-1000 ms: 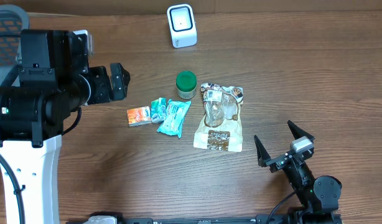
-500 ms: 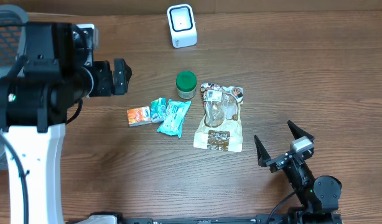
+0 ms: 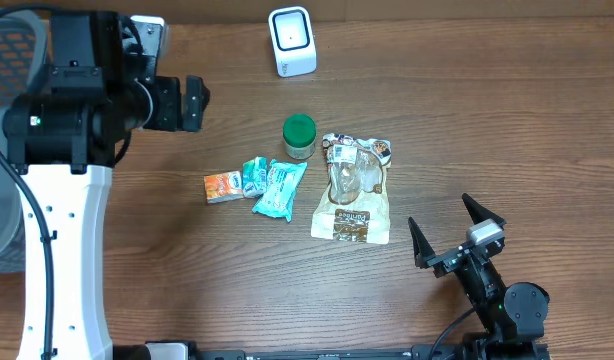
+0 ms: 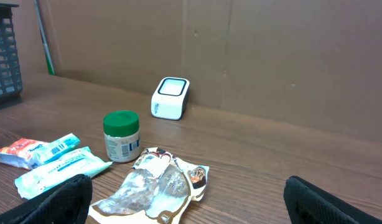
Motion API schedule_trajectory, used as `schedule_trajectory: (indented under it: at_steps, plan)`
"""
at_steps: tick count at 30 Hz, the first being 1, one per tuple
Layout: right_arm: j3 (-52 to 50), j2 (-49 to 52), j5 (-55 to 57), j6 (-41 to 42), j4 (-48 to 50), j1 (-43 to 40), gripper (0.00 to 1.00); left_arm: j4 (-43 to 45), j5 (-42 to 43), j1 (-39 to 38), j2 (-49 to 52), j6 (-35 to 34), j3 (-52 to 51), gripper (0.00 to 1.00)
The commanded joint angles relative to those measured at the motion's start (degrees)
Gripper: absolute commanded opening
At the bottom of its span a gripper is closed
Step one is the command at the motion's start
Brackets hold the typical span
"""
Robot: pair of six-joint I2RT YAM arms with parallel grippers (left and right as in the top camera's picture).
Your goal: Scan the item barcode
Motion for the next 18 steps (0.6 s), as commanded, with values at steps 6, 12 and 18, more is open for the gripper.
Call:
schedule_trajectory:
  at_steps: [6,12,18]
  plan:
    - [-0.7,-0.7,-0.3,0.4,0.4,-0.1,1.0,0.1,4.4,5.2,-0.3,5.1,1.4,1.0]
    - [-0.7,-0.7,-1.0,0.9,0.5,0.0,1.0,0.1,4.3,5.3,-0.3,5.1,1.4,1.0]
    - [-0.6,-0.7,-2.5,10.2,0.7,-0.1,1.0,0.1,4.3,5.3,-0.3,5.1,1.4,1.0]
